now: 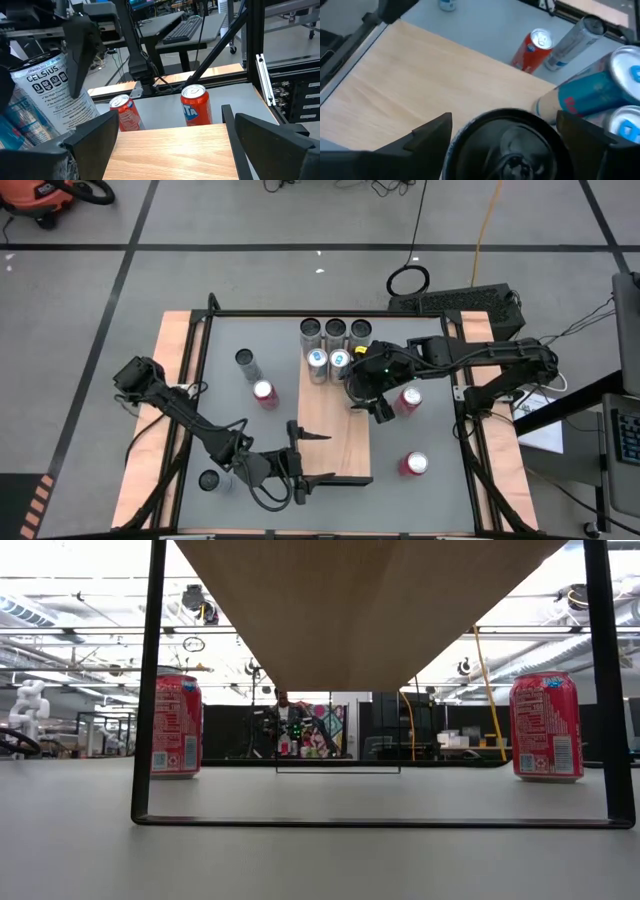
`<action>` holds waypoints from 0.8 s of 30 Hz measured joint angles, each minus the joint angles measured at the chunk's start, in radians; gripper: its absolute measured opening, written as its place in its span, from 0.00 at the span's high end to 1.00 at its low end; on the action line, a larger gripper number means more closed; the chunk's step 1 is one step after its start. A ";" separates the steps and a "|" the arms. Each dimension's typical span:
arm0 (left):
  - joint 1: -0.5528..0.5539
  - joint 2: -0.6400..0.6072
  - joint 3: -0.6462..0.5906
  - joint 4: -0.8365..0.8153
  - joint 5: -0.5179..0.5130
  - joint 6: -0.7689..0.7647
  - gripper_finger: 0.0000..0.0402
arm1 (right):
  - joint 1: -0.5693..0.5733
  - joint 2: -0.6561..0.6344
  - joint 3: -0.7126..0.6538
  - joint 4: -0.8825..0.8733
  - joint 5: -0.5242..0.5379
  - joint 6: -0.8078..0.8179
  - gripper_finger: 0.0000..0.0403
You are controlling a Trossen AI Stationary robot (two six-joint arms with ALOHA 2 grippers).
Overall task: Place canned beverage on shelf
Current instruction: Put the bottom right white blue soda can on the shelf
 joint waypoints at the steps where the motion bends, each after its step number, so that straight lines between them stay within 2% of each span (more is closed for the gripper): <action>1: 0.000 0.000 0.000 0.000 0.000 0.000 0.02 | 0.000 -0.003 0.000 0.005 0.000 0.001 0.26; 8: 0.000 0.000 0.000 -0.011 0.000 -0.022 0.02 | 0.024 -0.056 0.000 0.083 0.019 0.038 0.26; 19: 0.013 0.005 0.000 -0.022 0.000 -0.043 0.02 | 0.242 -0.122 0.000 0.043 0.332 0.173 0.26; 24: 0.039 0.005 0.000 -0.021 0.000 -0.050 0.10 | 0.319 -0.141 0.000 -0.075 0.426 0.272 0.26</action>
